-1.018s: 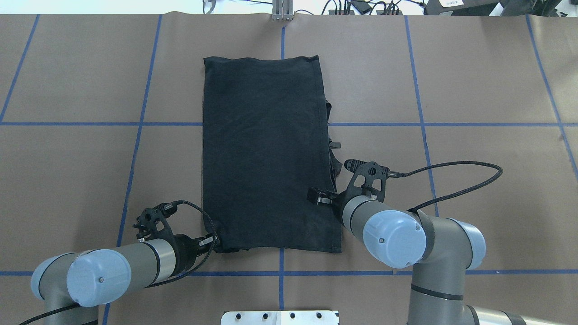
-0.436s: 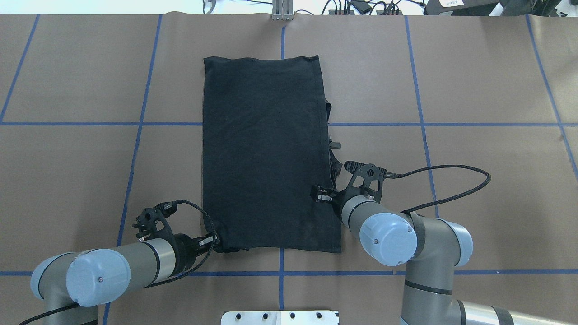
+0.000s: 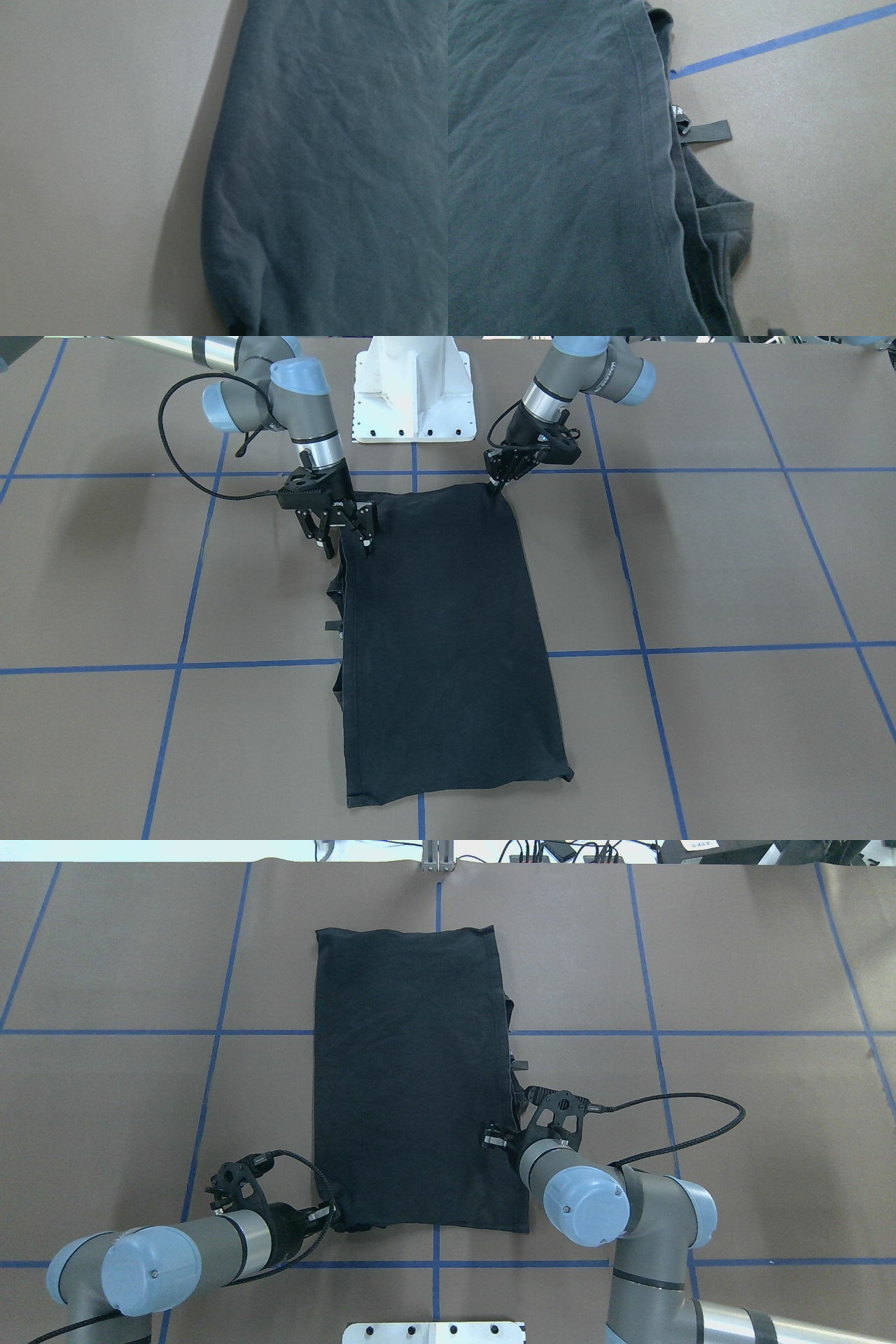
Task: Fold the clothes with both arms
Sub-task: 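Grasp the shirt's near edge corners with both grippers, then lift the near edge with both grippers and fold it away from the robot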
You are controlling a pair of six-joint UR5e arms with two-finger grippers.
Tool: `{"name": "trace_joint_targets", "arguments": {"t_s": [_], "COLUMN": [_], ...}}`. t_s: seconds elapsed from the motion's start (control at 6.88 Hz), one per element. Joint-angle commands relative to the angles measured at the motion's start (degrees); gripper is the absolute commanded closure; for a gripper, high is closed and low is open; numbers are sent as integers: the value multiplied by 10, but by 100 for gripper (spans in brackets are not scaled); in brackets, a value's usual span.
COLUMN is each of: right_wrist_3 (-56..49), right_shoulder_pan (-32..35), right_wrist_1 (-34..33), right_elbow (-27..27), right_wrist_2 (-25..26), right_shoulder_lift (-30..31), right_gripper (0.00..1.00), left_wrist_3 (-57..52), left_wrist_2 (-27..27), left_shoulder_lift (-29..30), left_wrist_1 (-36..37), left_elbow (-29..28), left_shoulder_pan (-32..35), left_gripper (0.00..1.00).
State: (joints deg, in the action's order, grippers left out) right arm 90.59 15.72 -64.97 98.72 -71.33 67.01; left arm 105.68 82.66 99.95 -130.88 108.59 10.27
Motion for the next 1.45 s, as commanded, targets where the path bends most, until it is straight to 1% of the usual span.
{"name": "trace_joint_targets", "arguments": {"t_s": [0.0,0.29,0.44,0.58,1.02,1.16,1.31], "right_wrist_3": [-2,-21,-21,-21,-21,-21,-20], "right_shoulder_pan": [2,5,4,3,6,7,-8], "right_wrist_1": [-5,-6,-5,-5,-2,-4,-5], "right_elbow": [-10,-11,-11,-10,4,23,67], "right_wrist_2": [2,9,9,9,8,8,7], "right_shoulder_lift": [-7,-3,-7,-9,-4,5,41], "right_gripper": [38,37,56,100,100,100,100], "left_wrist_3": [0,0,1,1,0,-2,-4], "left_wrist_2": [0,0,0,0,0,2,5], "left_shoulder_lift": [0,-1,-2,-3,-1,-3,-6], "left_wrist_1": [-1,-1,-1,-1,-1,-1,3], "left_elbow": [0,0,0,0,0,10,39], "left_shoulder_pan": [0,0,0,0,0,0,1], "left_gripper": [100,100,100,100,100,100,100]}}
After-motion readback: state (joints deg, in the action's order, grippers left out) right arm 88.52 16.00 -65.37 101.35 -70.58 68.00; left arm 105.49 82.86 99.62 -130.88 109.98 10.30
